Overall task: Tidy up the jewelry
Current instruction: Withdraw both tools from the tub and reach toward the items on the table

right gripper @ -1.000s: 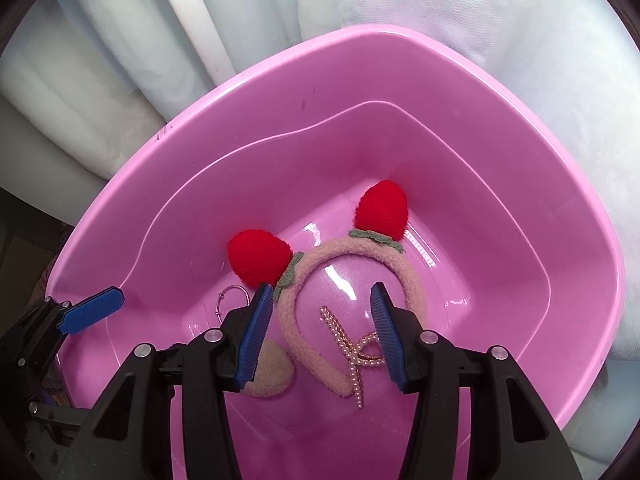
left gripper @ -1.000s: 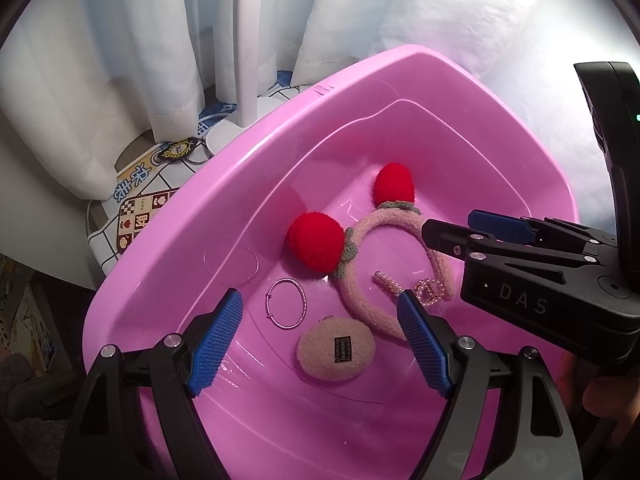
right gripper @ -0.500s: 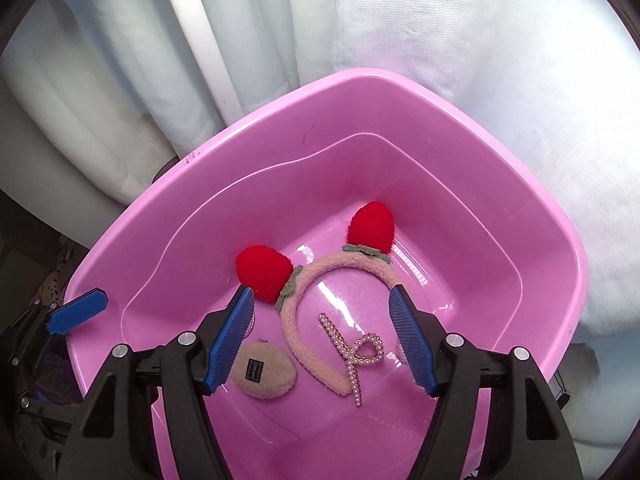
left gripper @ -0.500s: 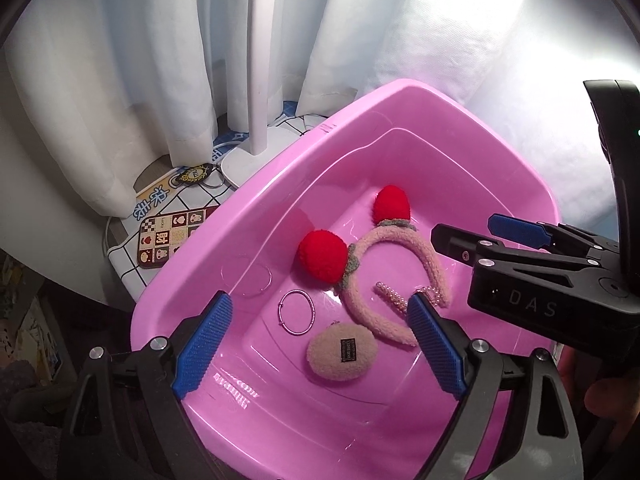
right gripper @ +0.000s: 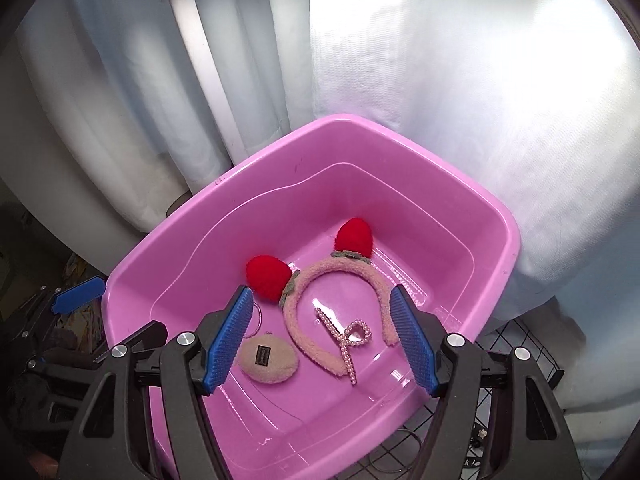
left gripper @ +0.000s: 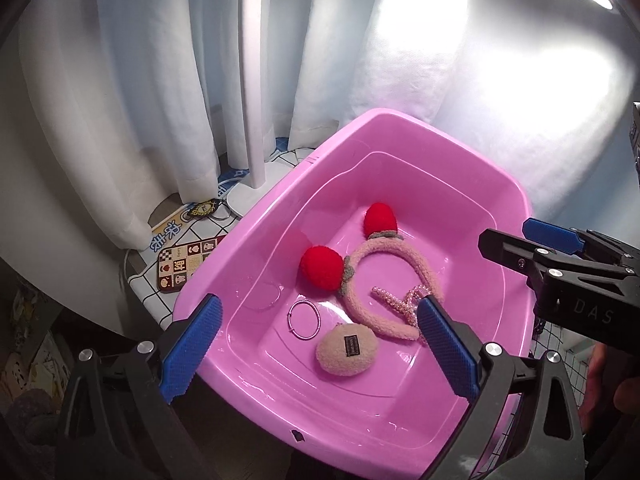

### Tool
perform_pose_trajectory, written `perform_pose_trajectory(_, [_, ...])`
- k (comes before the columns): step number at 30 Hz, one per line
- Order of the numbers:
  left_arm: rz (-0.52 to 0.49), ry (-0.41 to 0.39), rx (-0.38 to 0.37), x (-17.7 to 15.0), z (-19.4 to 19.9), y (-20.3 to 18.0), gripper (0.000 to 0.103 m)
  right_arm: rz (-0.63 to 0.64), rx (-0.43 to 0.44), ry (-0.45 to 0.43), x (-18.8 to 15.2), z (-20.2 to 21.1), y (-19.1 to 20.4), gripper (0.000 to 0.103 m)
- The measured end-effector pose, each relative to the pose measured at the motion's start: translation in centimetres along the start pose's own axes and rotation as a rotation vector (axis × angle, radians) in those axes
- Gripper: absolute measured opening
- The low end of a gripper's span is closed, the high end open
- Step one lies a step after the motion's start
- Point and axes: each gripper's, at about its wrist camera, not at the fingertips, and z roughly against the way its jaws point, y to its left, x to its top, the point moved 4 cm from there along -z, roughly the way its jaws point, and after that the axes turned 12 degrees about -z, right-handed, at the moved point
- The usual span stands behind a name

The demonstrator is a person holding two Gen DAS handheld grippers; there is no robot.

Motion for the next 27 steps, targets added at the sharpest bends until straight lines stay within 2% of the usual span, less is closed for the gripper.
perform_pose_trajectory(6, [-0.030, -0.020, -0.028, -0.4, 1.6, -2.7, 0.097, -0.058, -0.016, -0.065, -2.5, 4.9, -3.4, 0.070])
perform_pose_trajectory(11, [-0.042, -0.041, -0.065, -0.8, 2.8, -5.3, 0.097, -0.140, -0.041, -0.104, -5.8, 9.2, -8.1, 0.070])
perform_pose_trajectory(21, [-0.103, -0.110, -0.108, -2.0, 5.9, -11.4, 0.097, -0.398, -0.204, -0.153, -16.6, 17.7, -21.2, 0.071])
perform_pose_trajectory(27, [-0.147, -0.124, -0.158, -3.2, 7.3, -15.9, 0.097, -0.531, -0.269, -0.178, -23.4, 21.8, -26.8, 0.072])
